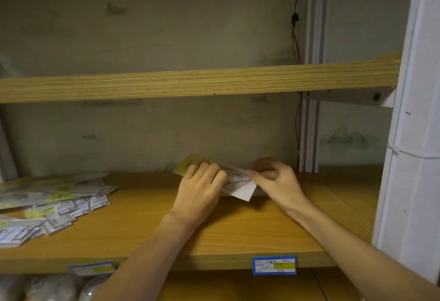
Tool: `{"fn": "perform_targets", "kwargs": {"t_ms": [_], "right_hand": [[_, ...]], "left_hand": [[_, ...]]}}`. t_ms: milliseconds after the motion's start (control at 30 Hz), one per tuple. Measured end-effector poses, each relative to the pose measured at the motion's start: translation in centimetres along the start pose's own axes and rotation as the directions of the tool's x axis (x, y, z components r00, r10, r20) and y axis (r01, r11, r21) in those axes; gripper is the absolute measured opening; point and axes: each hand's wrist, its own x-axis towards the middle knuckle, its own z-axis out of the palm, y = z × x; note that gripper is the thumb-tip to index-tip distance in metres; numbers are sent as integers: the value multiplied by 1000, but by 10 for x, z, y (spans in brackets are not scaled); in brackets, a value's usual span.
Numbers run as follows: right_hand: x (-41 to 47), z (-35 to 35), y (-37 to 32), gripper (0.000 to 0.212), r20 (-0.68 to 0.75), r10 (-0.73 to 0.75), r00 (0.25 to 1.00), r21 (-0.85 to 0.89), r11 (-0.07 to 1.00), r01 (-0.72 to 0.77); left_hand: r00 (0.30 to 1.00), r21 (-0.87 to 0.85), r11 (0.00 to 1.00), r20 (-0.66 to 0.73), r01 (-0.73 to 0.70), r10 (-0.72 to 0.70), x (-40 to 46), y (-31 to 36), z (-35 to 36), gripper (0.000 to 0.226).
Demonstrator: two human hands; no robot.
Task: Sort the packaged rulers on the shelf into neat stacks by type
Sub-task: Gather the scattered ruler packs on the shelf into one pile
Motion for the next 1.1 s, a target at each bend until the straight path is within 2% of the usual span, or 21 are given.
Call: {"fn": "perform_targets", "kwargs": {"t_ms": [100, 200, 267, 333, 400, 467, 600, 767, 900, 1033, 1100], "right_hand": [[4, -2, -1, 23, 4, 38, 999, 73, 997, -38], [9, -7, 2, 20, -43, 89, 995, 162, 983, -81], [15, -9, 9, 20, -149, 121, 981, 126, 987, -103], [20, -12, 15, 21, -314, 155, 937, 16, 987, -158], [17, -17, 13, 22, -448, 193, 873, -52, 969, -242], [15, -23, 12, 20, -507, 223, 833, -62, 954, -293], [16, -25, 14, 17, -466, 246, 850, -55, 951, -306], [16, -21, 14, 20, -370, 244, 896, -183, 927, -328], [14, -21, 7, 22, -333, 274, 902, -196, 916, -351], [15, -20, 5, 16, -328, 294, 898, -157, 920, -359], [17, -21, 9, 21, -348, 325, 880, -83, 924, -374]], "left_hand": [[1000, 18, 1000, -15, 0, 1, 1, 0, 1, 7], [997, 37, 997, 23, 72, -72, 0, -1, 1, 13], [986, 39, 988, 64, 151, -153, 0, -2, 1, 10], [962, 46, 966, 99, 253, -256, -1, -4, -2, 7], [923, 60, 934, 140, 354, -359, -2, -6, -3, 19], [897, 73, 914, 175, 399, -405, -2, -7, -3, 28], [892, 60, 913, 193, 404, -408, -2, -6, -3, 31], [879, 43, 903, 213, 427, -426, -3, -6, -3, 31], [875, 52, 901, 219, 431, -432, -3, -6, -2, 31], [877, 47, 901, 215, 431, -430, -3, -6, -1, 30], [877, 43, 902, 217, 429, -428, -4, -7, -1, 30]]}}
